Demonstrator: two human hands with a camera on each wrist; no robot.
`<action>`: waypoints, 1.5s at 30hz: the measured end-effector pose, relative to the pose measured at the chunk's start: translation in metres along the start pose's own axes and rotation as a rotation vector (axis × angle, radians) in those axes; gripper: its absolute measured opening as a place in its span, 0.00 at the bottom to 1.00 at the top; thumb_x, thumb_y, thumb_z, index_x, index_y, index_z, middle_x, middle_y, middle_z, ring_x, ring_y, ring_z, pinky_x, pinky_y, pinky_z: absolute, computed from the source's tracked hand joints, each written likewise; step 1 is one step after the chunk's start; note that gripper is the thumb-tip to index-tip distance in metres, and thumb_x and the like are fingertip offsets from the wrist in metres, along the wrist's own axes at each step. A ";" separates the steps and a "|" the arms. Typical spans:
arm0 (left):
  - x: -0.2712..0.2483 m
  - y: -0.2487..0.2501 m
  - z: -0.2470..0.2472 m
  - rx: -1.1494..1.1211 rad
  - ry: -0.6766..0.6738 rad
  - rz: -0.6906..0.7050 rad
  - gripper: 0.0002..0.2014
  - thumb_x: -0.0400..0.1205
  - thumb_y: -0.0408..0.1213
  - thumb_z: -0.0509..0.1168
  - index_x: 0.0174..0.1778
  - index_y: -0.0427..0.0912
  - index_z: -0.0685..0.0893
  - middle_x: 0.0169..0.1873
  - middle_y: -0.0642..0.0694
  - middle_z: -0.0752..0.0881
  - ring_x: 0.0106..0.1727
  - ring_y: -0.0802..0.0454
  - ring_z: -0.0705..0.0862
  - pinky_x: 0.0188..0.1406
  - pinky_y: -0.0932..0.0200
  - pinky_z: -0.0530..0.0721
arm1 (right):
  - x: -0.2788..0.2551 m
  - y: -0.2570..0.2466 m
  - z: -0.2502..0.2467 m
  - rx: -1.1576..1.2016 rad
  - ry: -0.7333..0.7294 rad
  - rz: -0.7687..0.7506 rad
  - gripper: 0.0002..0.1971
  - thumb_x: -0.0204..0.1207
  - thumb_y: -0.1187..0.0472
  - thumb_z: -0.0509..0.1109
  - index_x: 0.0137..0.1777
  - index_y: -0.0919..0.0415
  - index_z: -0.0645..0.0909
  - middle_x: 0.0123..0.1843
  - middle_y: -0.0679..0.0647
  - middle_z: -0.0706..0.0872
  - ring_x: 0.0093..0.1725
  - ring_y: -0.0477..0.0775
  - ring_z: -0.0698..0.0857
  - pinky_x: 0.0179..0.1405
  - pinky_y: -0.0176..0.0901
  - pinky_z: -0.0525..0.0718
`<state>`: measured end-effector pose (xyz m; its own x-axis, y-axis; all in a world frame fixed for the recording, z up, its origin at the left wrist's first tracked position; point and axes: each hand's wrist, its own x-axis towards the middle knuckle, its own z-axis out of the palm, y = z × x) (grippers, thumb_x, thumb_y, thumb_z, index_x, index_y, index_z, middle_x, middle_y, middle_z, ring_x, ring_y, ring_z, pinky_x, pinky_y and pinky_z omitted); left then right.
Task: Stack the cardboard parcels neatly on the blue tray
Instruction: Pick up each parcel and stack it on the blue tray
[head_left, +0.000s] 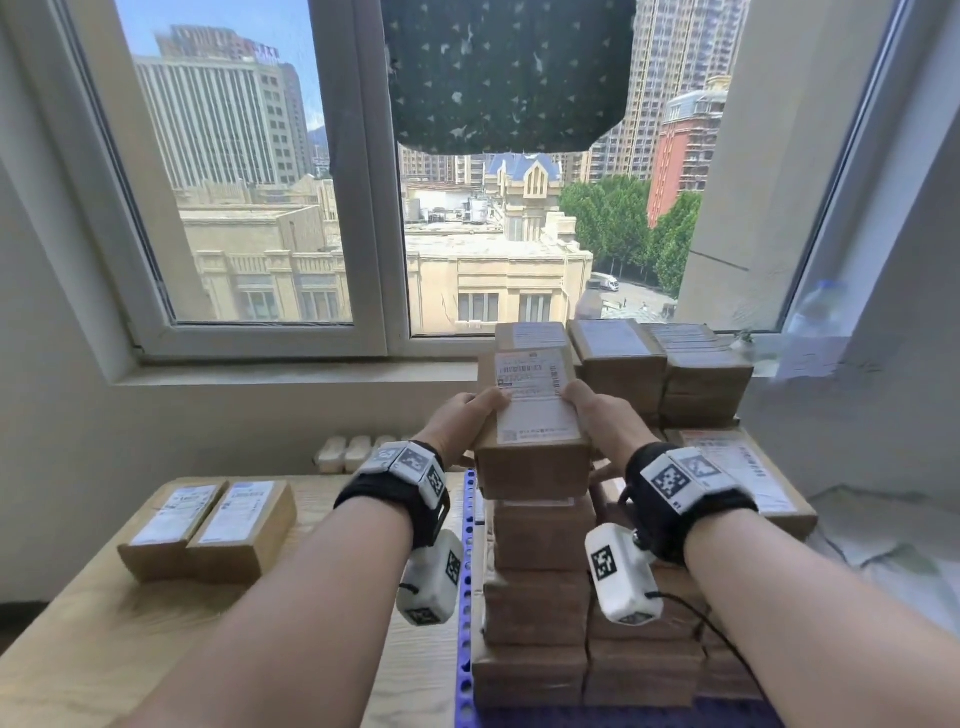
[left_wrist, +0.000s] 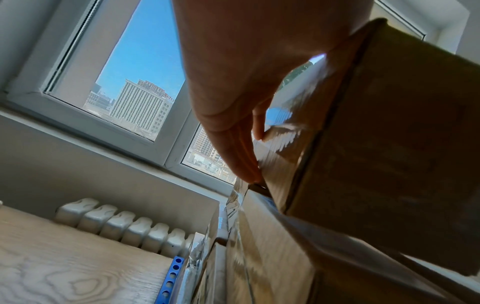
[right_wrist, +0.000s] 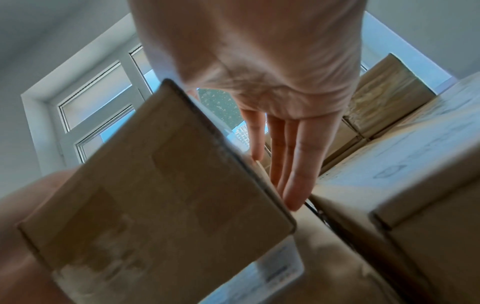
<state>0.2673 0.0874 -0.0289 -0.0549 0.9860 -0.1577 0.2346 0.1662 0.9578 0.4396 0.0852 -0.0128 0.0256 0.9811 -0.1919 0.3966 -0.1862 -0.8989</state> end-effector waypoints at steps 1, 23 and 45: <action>0.000 -0.001 0.001 -0.008 -0.005 -0.014 0.28 0.71 0.57 0.65 0.59 0.38 0.82 0.46 0.42 0.89 0.45 0.44 0.88 0.48 0.47 0.87 | 0.000 0.001 0.000 -0.005 -0.003 0.007 0.28 0.69 0.35 0.59 0.53 0.57 0.83 0.50 0.57 0.90 0.50 0.62 0.89 0.56 0.64 0.88; -0.001 0.008 0.021 -0.012 -0.032 -0.121 0.19 0.88 0.44 0.56 0.69 0.37 0.79 0.62 0.36 0.84 0.65 0.40 0.83 0.60 0.45 0.78 | 0.008 0.012 -0.008 -0.029 0.134 0.059 0.25 0.74 0.39 0.62 0.52 0.62 0.82 0.51 0.58 0.88 0.50 0.62 0.87 0.55 0.57 0.89; -0.036 -0.024 -0.064 0.643 0.206 0.086 0.21 0.88 0.41 0.49 0.74 0.40 0.74 0.75 0.40 0.76 0.73 0.43 0.74 0.74 0.49 0.70 | -0.051 -0.034 0.068 -0.751 0.282 -0.694 0.20 0.84 0.51 0.60 0.70 0.59 0.76 0.67 0.56 0.81 0.67 0.57 0.76 0.71 0.49 0.71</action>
<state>0.2015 0.0469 -0.0304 -0.1790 0.9836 0.0229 0.7731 0.1262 0.6216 0.3621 0.0383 0.0007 -0.2500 0.8549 0.4546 0.8688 0.4053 -0.2844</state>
